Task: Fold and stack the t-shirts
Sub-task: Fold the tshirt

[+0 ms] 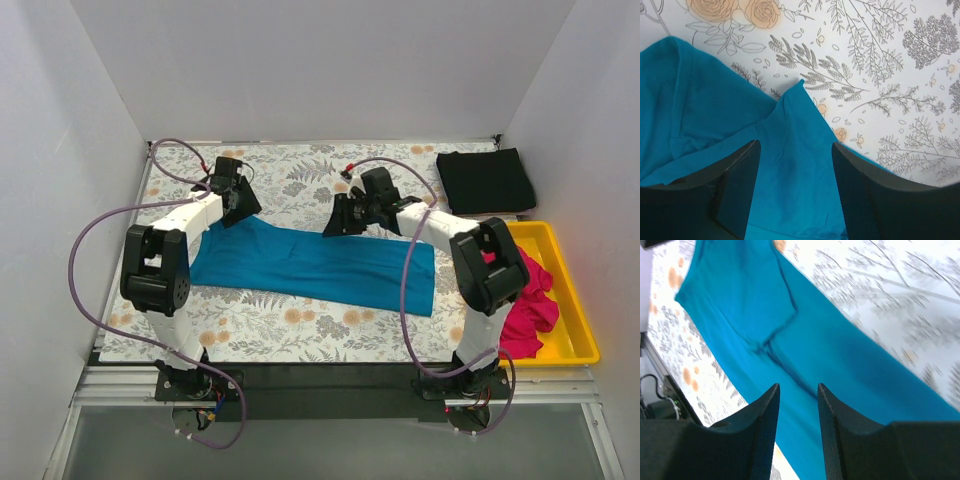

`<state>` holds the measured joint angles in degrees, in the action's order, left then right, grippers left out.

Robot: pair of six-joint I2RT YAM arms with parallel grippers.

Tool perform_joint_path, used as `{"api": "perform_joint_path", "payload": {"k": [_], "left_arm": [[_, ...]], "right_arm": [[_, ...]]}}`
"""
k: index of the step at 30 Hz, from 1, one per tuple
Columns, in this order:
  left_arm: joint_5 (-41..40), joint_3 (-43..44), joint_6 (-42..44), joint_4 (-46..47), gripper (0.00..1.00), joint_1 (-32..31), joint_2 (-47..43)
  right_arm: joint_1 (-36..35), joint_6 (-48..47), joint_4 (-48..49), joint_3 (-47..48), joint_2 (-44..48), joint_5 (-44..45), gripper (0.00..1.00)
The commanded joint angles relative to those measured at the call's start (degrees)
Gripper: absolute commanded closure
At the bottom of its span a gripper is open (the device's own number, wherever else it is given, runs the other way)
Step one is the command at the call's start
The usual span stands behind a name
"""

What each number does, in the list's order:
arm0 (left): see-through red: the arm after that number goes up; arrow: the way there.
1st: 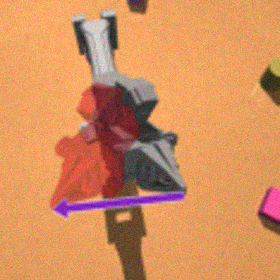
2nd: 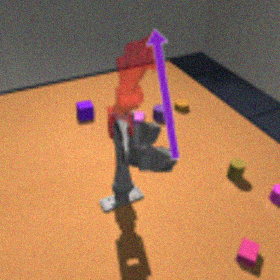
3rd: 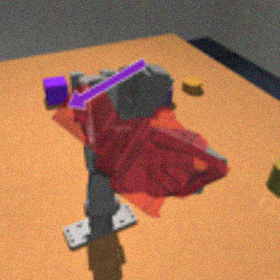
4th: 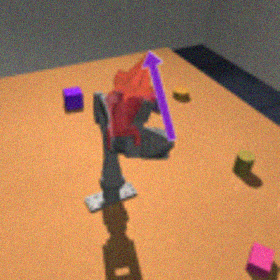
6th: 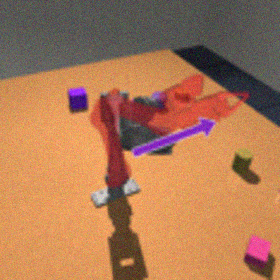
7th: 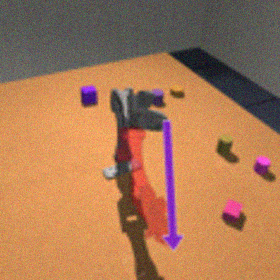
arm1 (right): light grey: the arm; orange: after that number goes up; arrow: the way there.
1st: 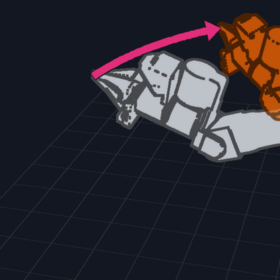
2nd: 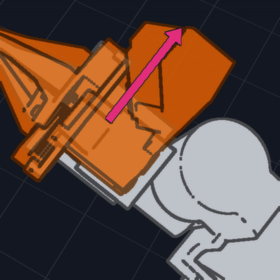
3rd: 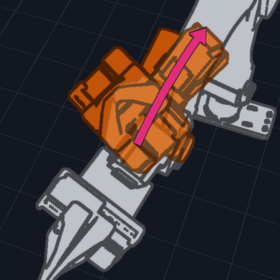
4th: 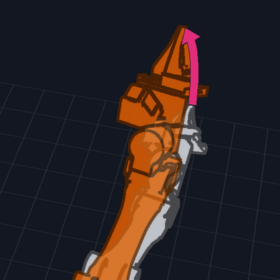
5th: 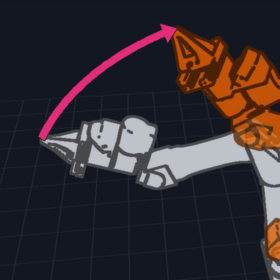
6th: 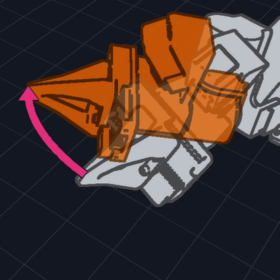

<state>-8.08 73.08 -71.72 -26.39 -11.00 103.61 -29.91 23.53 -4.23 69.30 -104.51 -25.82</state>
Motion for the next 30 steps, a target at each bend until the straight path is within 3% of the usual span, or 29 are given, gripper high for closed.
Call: {"api": "perform_joint_path", "payload": {"k": [1,8,14,30], "left_arm": [[-0.5,4.4,1.8,2.1,0.42,0.0,1.0],[-1.4,10.3,5.2,3.9,0.42,0.1,7.2],[-0.9,9.9,6.4,4.9,0.42,0.0,8.4],[1.3,8.1,6.6,5.9,0.43,0.0,8.3]], "right_arm": [[-2.6,6.3,9.1,5.6,-5.1,-2.7,0.57],[-5.3,9.8,11.8,12.8,-16.5,-1.1,0.57],[-6.2,11.4,11.9,17.5,-22.0,0.2,0.58],[-7.5,12.2,11.8,20.1,-25.7,-2.5,0.64]]}}
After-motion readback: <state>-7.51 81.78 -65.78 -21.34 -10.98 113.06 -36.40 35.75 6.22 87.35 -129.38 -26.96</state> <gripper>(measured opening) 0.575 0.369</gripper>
